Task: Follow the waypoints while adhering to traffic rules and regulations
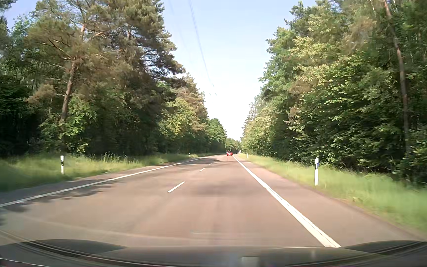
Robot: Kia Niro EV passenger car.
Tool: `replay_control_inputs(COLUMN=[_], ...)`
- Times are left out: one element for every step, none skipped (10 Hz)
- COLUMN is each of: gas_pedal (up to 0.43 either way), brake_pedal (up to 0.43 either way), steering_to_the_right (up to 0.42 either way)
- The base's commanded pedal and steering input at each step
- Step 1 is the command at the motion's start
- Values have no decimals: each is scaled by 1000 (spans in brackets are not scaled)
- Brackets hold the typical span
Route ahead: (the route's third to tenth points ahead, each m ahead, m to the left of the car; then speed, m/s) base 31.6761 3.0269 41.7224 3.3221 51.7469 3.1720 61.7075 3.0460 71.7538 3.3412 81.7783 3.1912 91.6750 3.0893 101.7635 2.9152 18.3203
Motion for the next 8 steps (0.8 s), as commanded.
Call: replay_control_inputs(gas_pedal=[79,79,79,79,79,79,79,79], brake_pedal=[30,30,30,30,30,30,30,30], steering_to_the_right=[1,1,1,1,1,1,1,1])
